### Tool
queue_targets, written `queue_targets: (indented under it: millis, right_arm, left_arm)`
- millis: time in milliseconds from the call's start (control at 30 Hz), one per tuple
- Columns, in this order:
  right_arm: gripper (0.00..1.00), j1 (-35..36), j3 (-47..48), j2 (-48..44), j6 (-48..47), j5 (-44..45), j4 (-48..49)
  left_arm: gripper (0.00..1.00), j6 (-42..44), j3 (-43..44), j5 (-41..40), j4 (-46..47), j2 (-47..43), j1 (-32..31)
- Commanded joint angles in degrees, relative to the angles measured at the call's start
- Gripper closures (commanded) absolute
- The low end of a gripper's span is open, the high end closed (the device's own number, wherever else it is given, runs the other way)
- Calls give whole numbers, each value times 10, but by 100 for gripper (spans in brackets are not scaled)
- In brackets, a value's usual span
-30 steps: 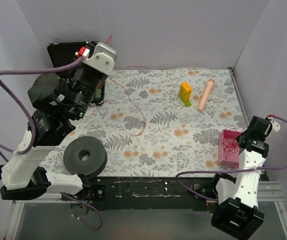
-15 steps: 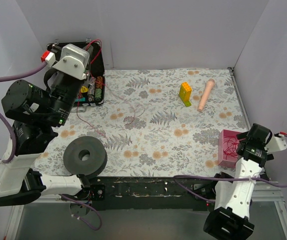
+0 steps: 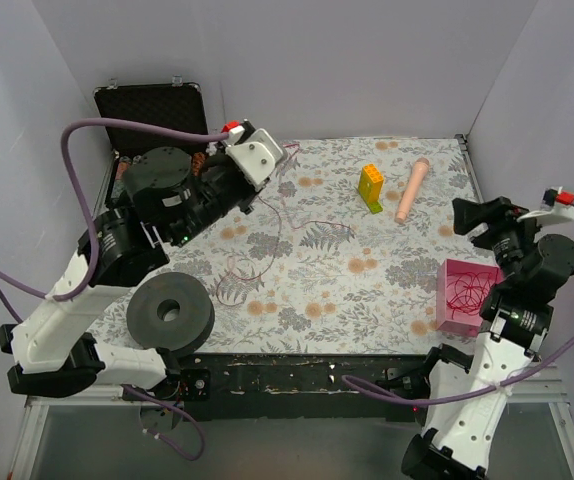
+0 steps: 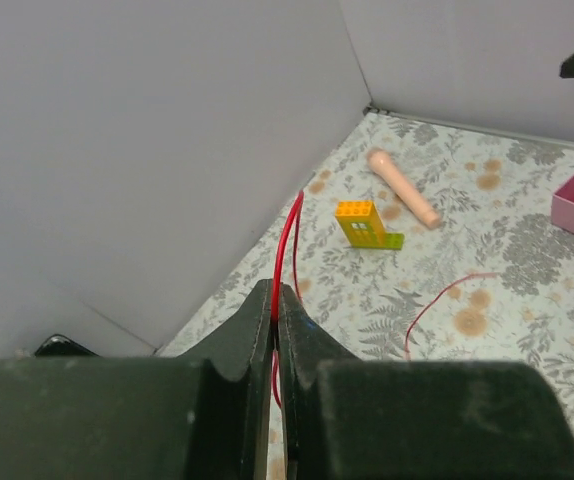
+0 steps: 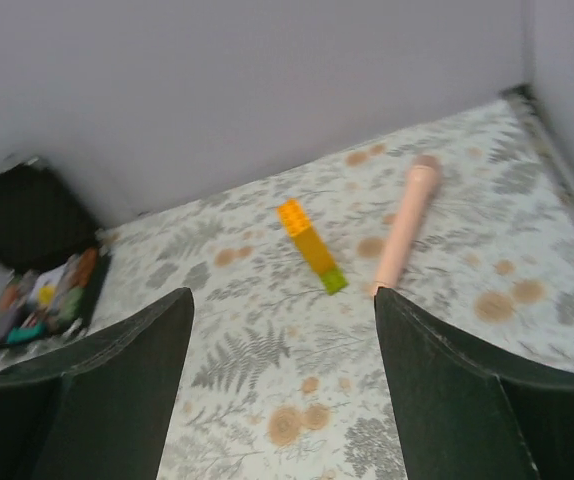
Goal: Wrap the cables
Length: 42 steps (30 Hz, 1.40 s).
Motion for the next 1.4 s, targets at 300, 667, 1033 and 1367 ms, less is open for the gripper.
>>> queue_targets:
  millis: [300,667,1033,1367]
  right_arm:
    - [19,343,90,130,-150,-164,-1]
    - [19,575,207,329,-435,-28,-82]
    - [45,575,151,361,-442,-218,18]
    - [32,577,195,382,-477,-297,4]
  left_arm:
    - [100,-62,88,14,-55,94,-1]
    - [100,-28,117,-36,-49,134,10]
    - [100,-21,136,-37,-43,147,15]
    - [100,-15,150,-25,-42,152,15]
